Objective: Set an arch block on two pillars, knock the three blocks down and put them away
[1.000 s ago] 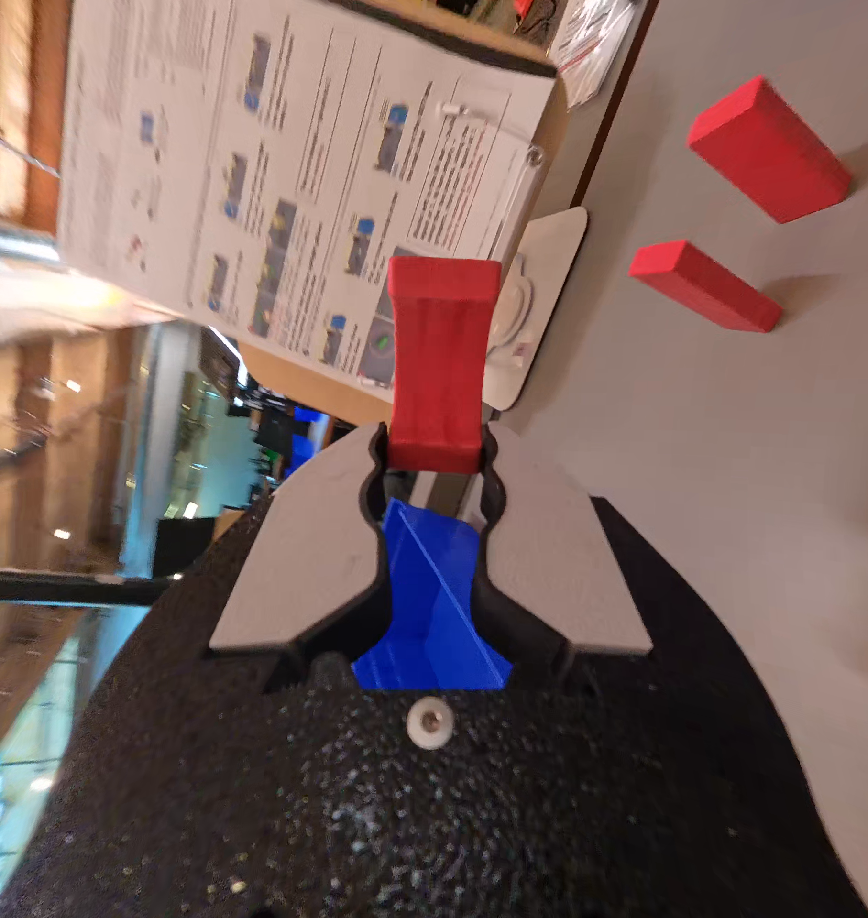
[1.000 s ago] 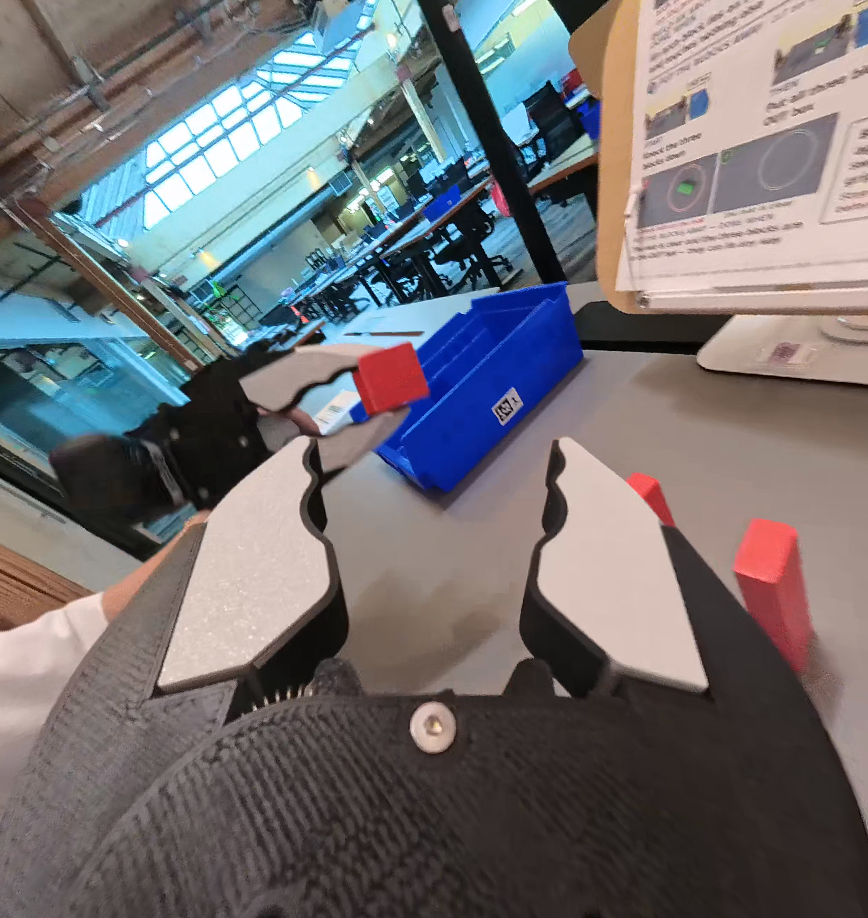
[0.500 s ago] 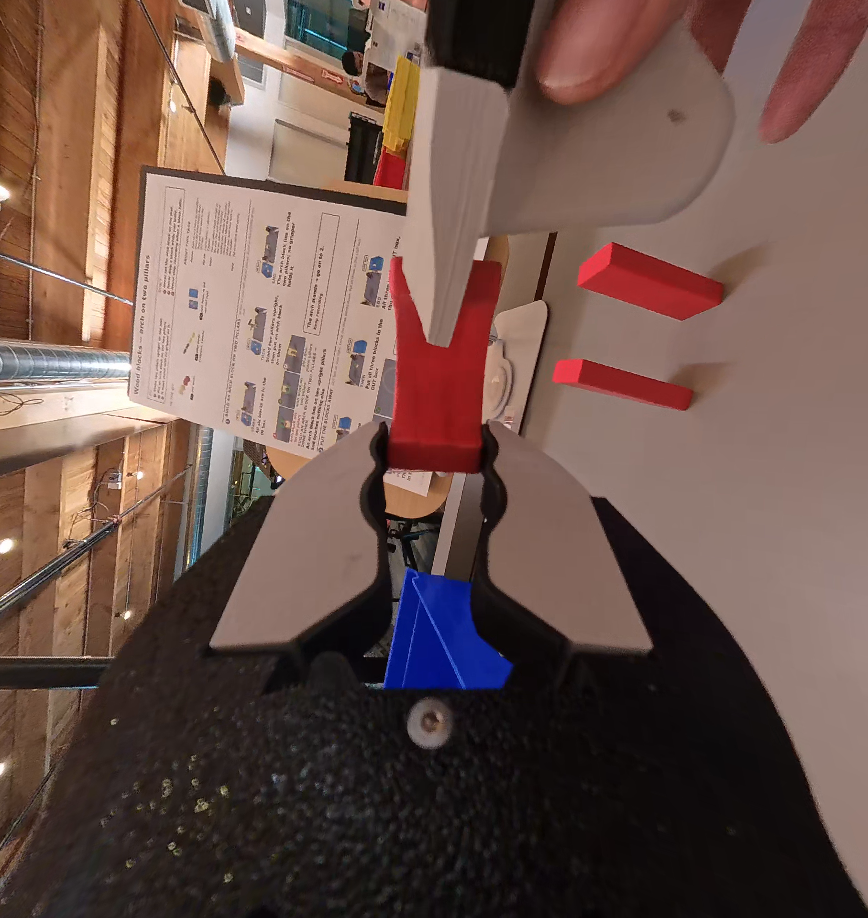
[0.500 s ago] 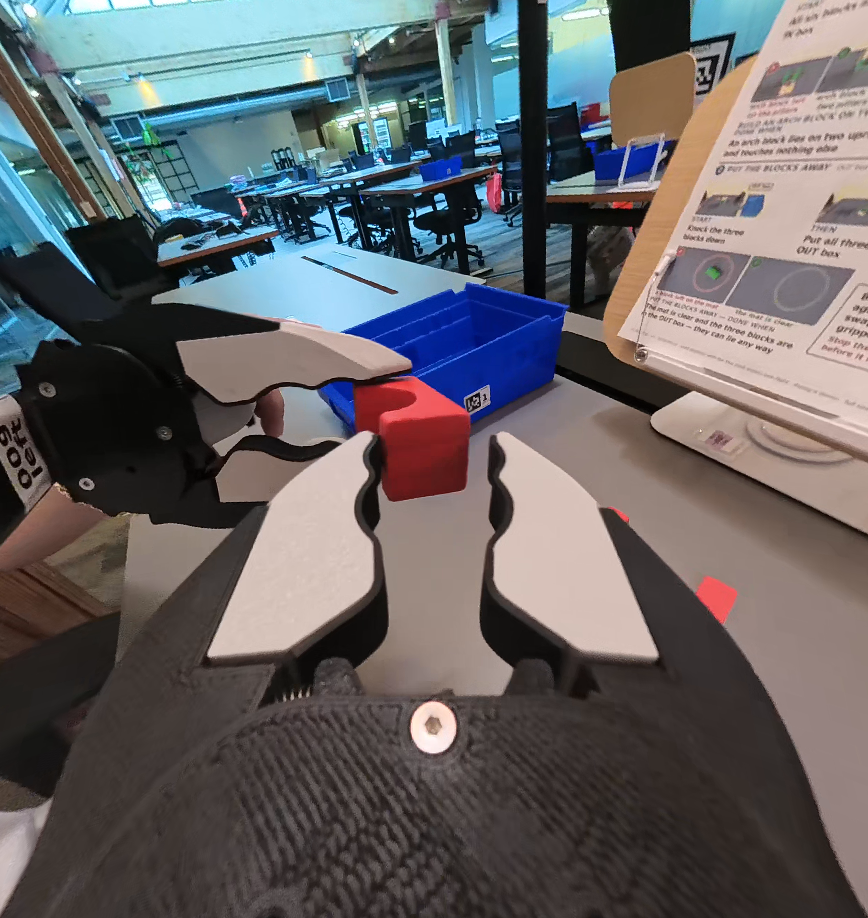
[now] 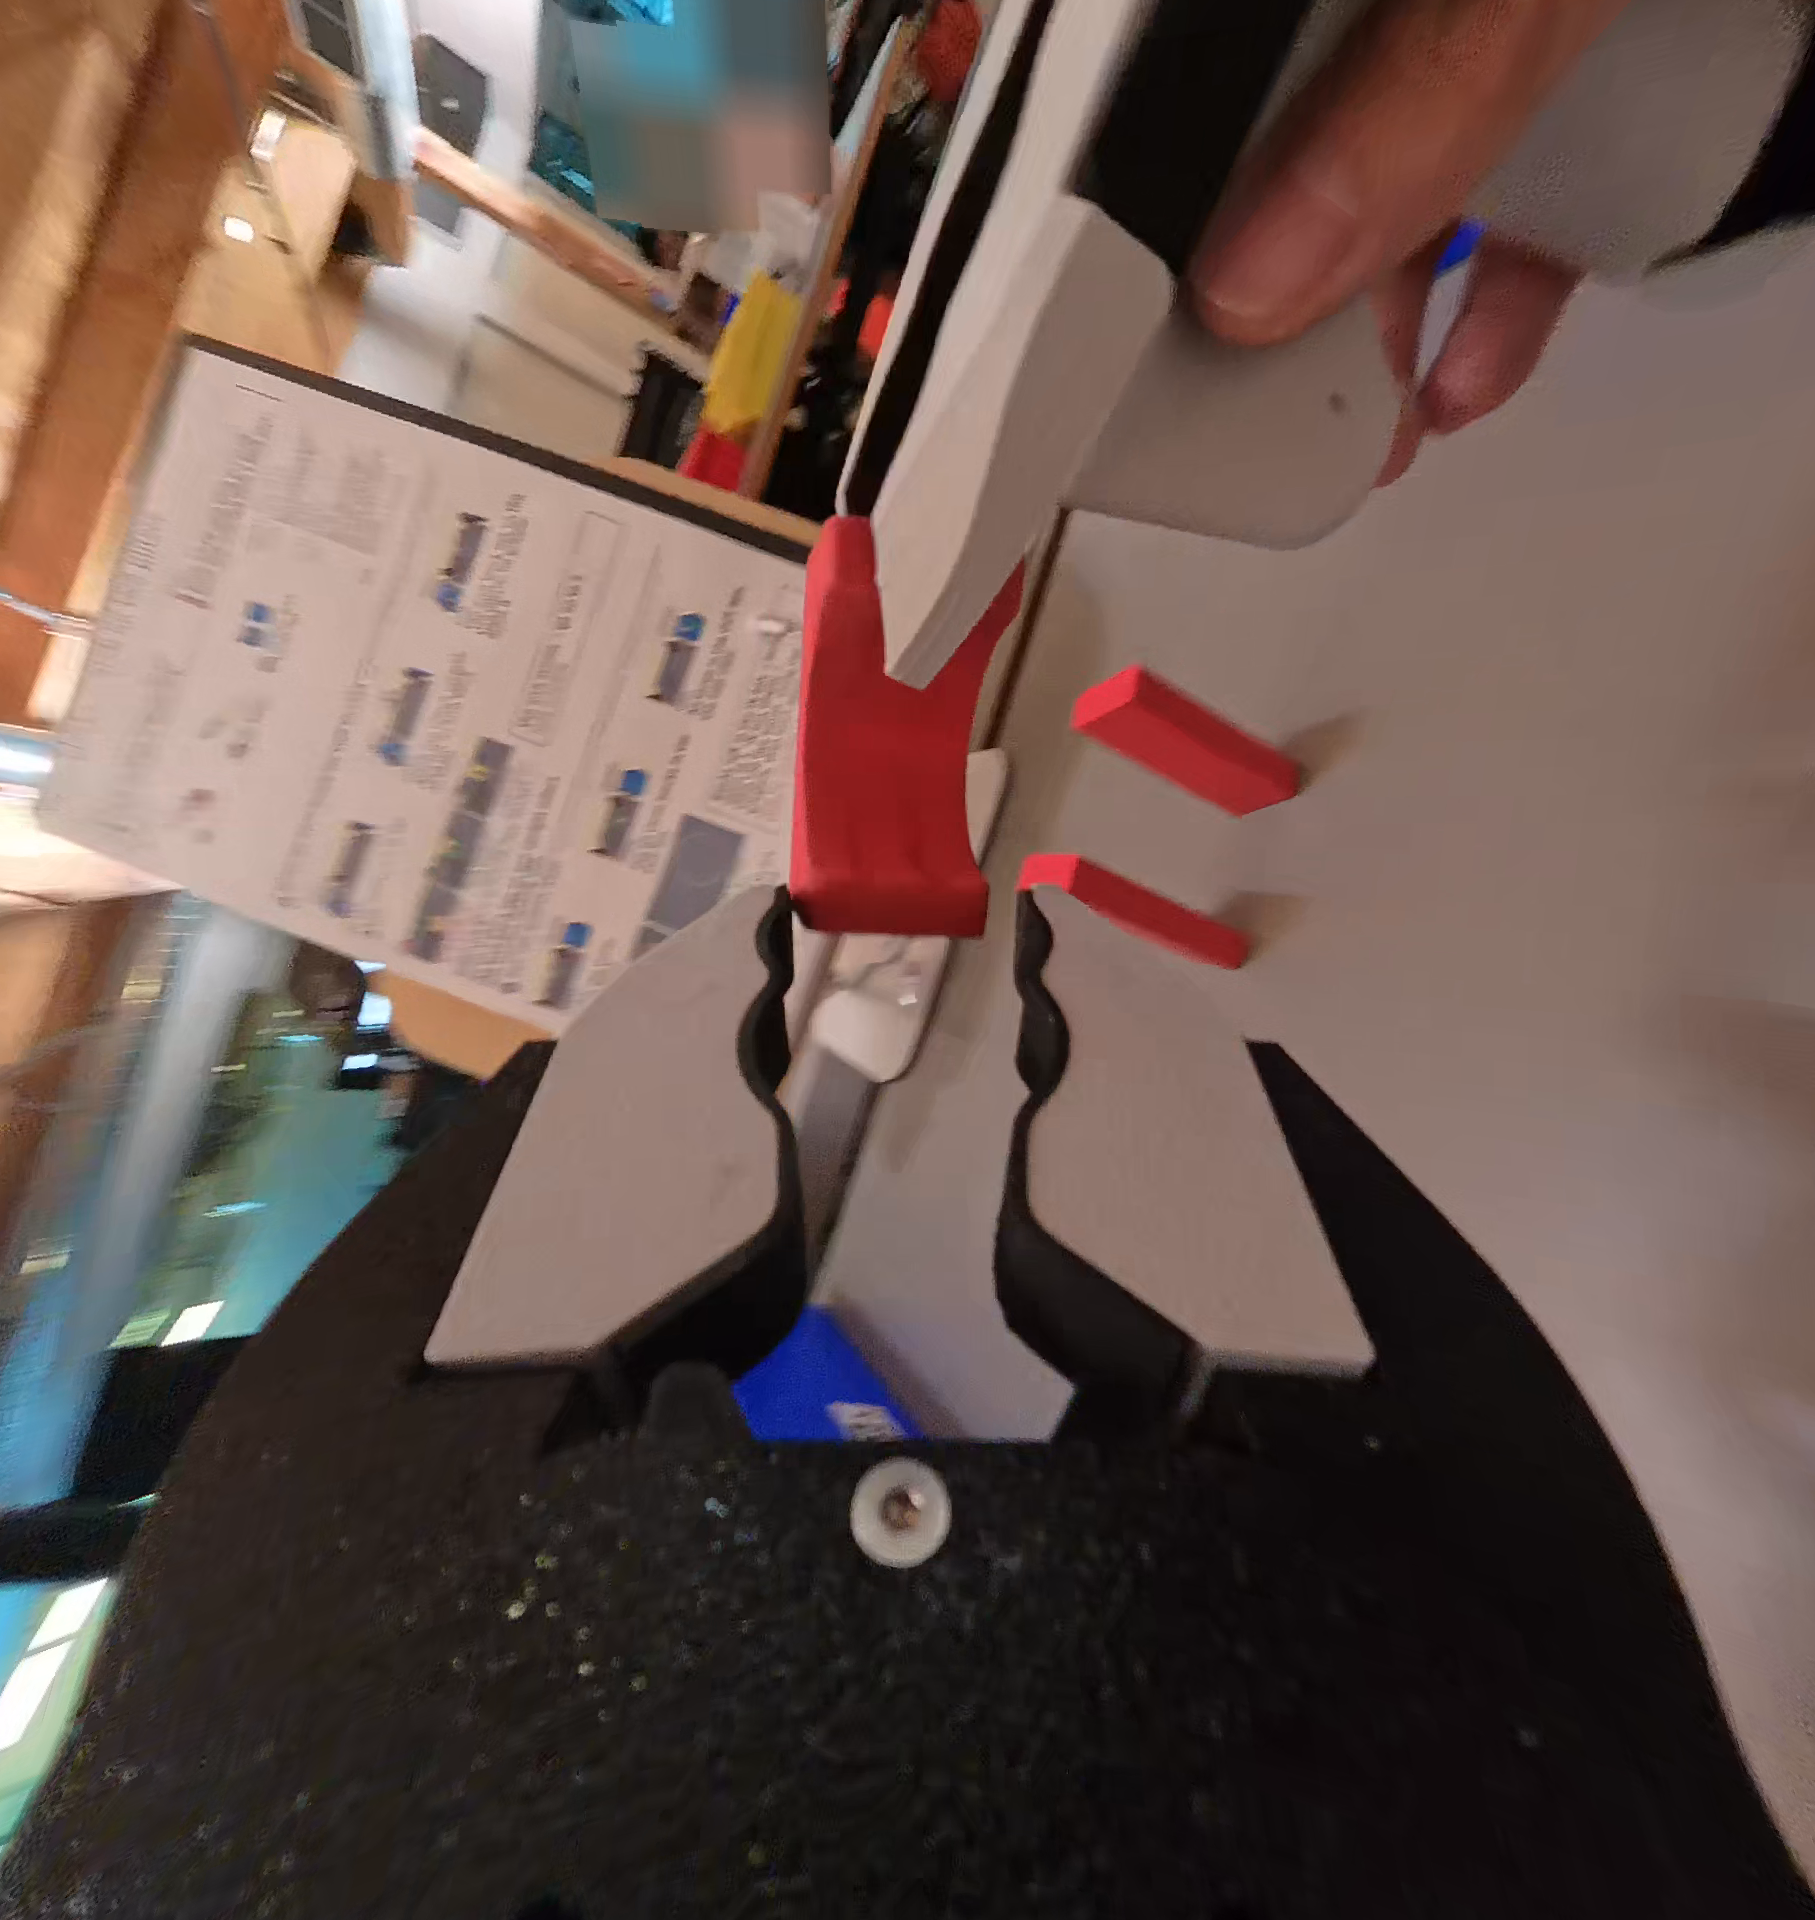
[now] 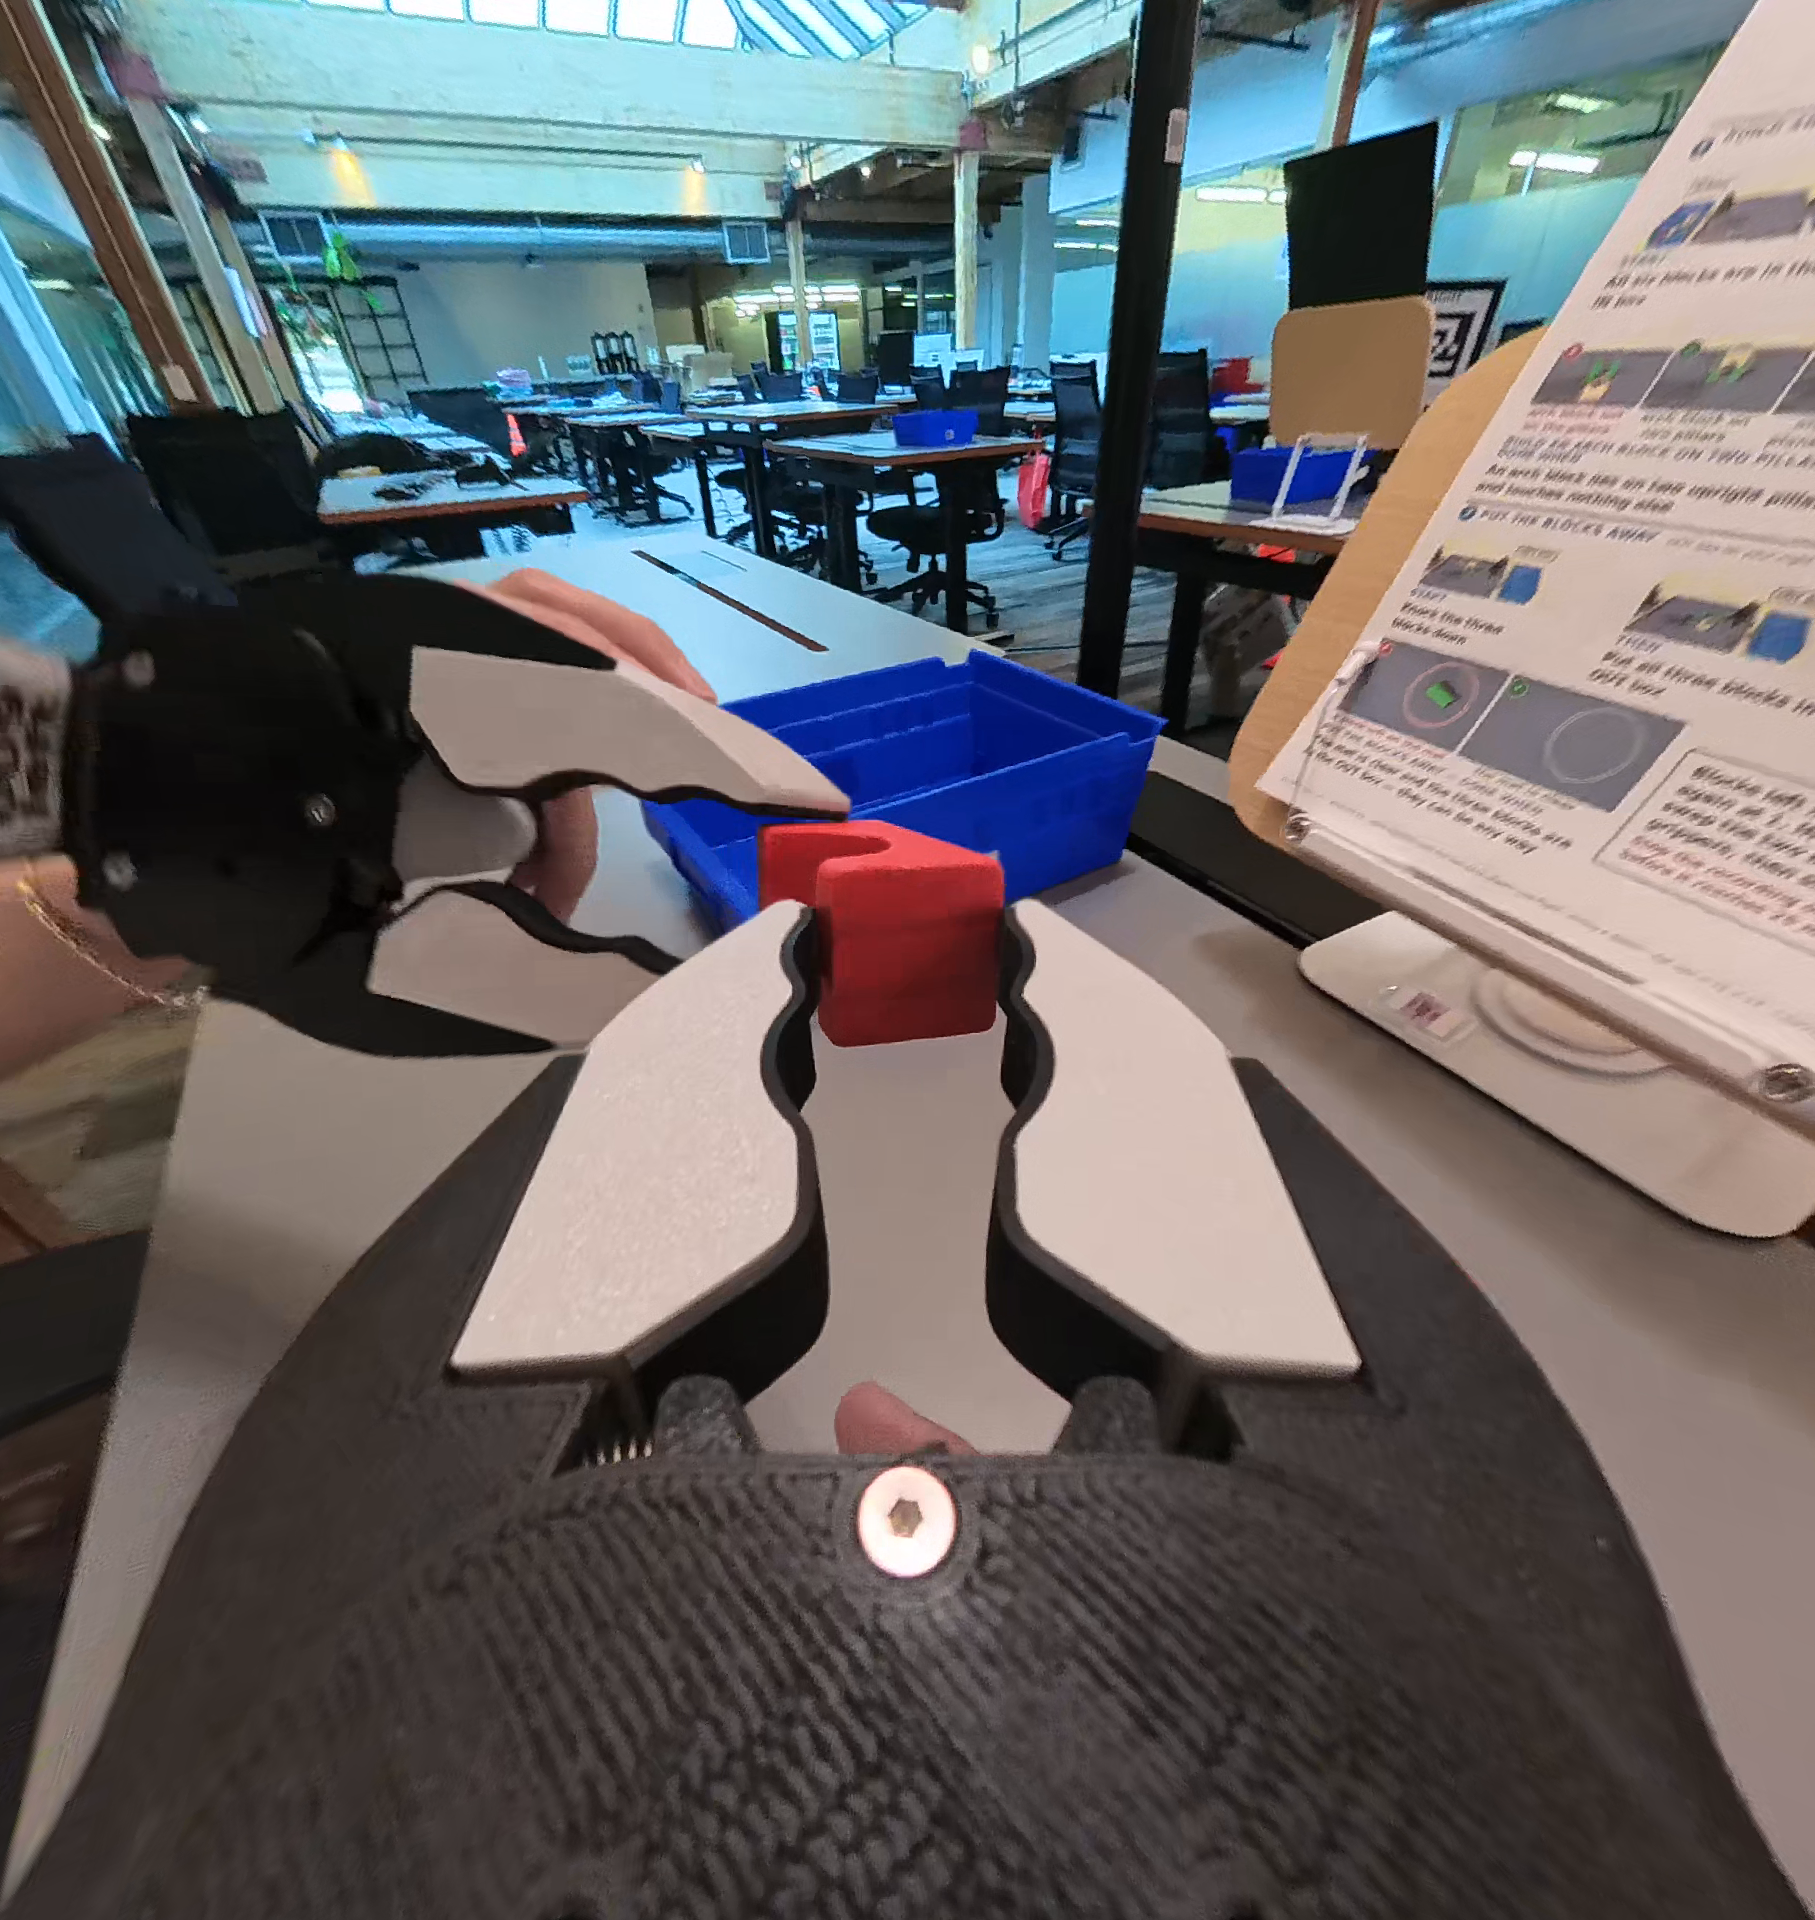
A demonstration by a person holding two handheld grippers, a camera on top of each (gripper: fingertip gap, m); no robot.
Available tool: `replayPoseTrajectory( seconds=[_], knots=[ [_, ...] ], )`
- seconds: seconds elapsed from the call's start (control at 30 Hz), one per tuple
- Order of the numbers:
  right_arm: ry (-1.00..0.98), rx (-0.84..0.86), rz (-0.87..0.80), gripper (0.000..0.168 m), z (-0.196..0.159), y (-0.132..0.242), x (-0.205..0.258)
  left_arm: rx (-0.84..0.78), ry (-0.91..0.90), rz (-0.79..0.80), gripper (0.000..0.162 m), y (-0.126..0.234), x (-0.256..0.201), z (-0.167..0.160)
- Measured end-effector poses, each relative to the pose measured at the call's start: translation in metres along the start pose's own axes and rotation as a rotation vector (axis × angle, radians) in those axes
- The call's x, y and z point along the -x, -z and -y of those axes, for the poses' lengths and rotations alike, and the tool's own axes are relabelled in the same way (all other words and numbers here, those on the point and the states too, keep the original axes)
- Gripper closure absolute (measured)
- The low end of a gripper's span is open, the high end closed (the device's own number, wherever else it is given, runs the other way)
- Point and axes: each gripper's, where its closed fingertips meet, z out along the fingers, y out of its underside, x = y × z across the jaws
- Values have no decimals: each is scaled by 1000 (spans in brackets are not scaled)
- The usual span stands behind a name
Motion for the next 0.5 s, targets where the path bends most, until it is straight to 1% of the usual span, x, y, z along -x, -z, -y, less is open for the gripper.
replayPoseTrajectory(
  seconds=[0.07,0.1,0.2,0.27,0.3,0.37,0.43,0.5],
  knots=[
    [25,-25,3,135,4,7,-1,-56,151,-118,121,5,-4,6],
    [48,-55,23,135,8,10,2,-94,253,-196,118,9,-6,11],
    [190,-139,80,135,17,22,16,-244,641,-463,108,24,-3,33],
    [289,-169,76,135,18,27,22,-336,863,-652,100,35,5,45],
    [325,-181,72,135,19,29,24,-369,962,-733,100,39,9,48],
    [388,-222,69,135,23,33,30,-400,1139,-888,100,44,12,53],
    [449,-244,74,135,26,36,37,-362,1295,-1040,97,46,7,54],
    [512,-256,70,135,27,37,43,-376,1431,-1190,98,50,3,60]
  ],
)
